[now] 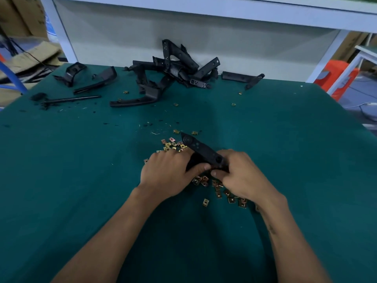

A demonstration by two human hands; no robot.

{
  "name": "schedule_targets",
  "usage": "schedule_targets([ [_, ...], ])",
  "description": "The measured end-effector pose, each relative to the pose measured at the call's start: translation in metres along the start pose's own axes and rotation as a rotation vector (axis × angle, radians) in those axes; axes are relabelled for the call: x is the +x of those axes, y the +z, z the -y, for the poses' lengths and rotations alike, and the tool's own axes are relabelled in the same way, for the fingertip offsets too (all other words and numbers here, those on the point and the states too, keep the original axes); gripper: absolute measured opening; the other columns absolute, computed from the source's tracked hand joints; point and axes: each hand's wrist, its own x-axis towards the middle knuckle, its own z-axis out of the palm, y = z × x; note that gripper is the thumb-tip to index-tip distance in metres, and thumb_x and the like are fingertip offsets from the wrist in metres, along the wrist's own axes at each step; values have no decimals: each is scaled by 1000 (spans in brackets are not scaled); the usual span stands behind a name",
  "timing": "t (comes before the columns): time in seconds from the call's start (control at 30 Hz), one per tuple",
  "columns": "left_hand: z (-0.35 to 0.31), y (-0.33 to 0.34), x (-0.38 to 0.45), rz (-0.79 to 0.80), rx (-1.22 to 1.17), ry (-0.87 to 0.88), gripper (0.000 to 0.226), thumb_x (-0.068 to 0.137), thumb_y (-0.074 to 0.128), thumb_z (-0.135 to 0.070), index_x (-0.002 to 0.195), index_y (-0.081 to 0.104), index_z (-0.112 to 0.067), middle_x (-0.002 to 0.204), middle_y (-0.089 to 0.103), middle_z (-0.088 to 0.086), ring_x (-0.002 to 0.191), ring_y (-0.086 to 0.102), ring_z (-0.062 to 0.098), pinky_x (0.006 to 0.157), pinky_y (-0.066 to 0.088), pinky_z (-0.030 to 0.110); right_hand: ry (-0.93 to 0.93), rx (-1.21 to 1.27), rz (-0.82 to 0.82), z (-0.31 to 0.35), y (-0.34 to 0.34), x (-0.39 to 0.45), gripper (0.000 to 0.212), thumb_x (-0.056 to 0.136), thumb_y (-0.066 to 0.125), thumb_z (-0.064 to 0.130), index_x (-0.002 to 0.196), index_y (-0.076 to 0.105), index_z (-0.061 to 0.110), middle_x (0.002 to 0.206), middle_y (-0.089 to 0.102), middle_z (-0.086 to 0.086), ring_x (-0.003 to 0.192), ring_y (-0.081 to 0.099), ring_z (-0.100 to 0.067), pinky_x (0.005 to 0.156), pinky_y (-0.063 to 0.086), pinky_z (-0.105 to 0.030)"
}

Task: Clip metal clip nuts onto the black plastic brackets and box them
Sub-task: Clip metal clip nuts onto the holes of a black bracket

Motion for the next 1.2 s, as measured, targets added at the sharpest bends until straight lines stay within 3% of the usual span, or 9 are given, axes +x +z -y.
schedule_targets([
  [0.07, 1, -2, 0, 7, -29, -5, 71, 95, 17, -78, 101, 60, -22, 68, 65, 7, 62, 63, 37, 53, 40, 37, 17, 154, -97, -1, -4, 0, 23, 91, 74, 7, 85, 69, 29, 79, 69, 5, 71, 61, -7, 61, 46, -23],
  [0.13, 1, -3, 0, 12, -44, -6, 72, 96, 13, -76, 106, 59, -22, 67, 63, 6, 62, 63, 37, 54, 43, 38, 1, 358, -232, -1, -10, 0, 22, 90, 76, 4, 88, 77, 26, 81, 74, 6, 76, 66, -10, 70, 51, -23],
  [0.27, -2, -3, 0, 0, -11, 4, 77, 94, 5, -76, 114, 59, -25, 71, 65, 6, 66, 65, 36, 55, 38, 37, -95, 739, -421, 6, -16, -3, 23, 87, 72, 5, 86, 81, 26, 82, 75, 4, 78, 66, -8, 76, 54, -23],
  [0.37, -3, -4, 0, 5, -13, -14, 75, 94, 4, -77, 116, 57, -27, 68, 62, 4, 65, 64, 35, 54, 38, 36, -104, 789, -380, 11, -11, -2, 21, 86, 68, 9, 87, 81, 26, 81, 72, 1, 77, 61, -14, 77, 53, -30],
  [0.53, -3, -2, 1, -15, -8, -27, 80, 91, -1, -78, 116, 56, -27, 67, 62, 5, 64, 64, 35, 54, 35, 35, -72, 892, -321, 18, -4, 0, 24, 84, 75, 3, 92, 81, 25, 91, 76, 1, 87, 68, -10, 81, 56, -23],
  [0.63, -4, -2, 1, -18, 1, -35, 78, 93, 3, -77, 114, 58, -26, 66, 61, 5, 63, 63, 36, 53, 33, 35, -26, 945, -333, 19, -5, 0, 18, 75, 79, 8, 85, 82, 23, 86, 75, -3, 86, 68, -18, 83, 57, -32],
  [0.8, -5, -2, 1, -21, 16, -39, 78, 93, 4, -78, 117, 60, -28, 66, 62, 6, 63, 64, 36, 53, 34, 35, -69, 728, -404, 19, -8, -3, 26, 85, 76, 1, 85, 82, 26, 78, 76, -2, 75, 69, -11, 77, 58, -29],
  [0.93, -7, -2, 0, -27, 22, -34, 79, 92, 4, -79, 111, 62, -29, 67, 64, 6, 62, 64, 35, 53, 32, 33, -103, 485, -447, 21, -11, -6, 32, 88, 74, -3, 81, 79, 28, 79, 75, 2, 74, 68, -17, 69, 57, -27],
  [1.2, -8, -3, 0, -32, 36, -4, 65, 97, 19, -74, 95, 64, -26, 61, 64, 6, 55, 62, 36, 51, 28, 31, -188, 151, -452, 31, -13, -11, 23, 88, 69, -9, 80, 76, 11, 79, 69, 6, 74, 63, -12, 68, 50, -35],
])
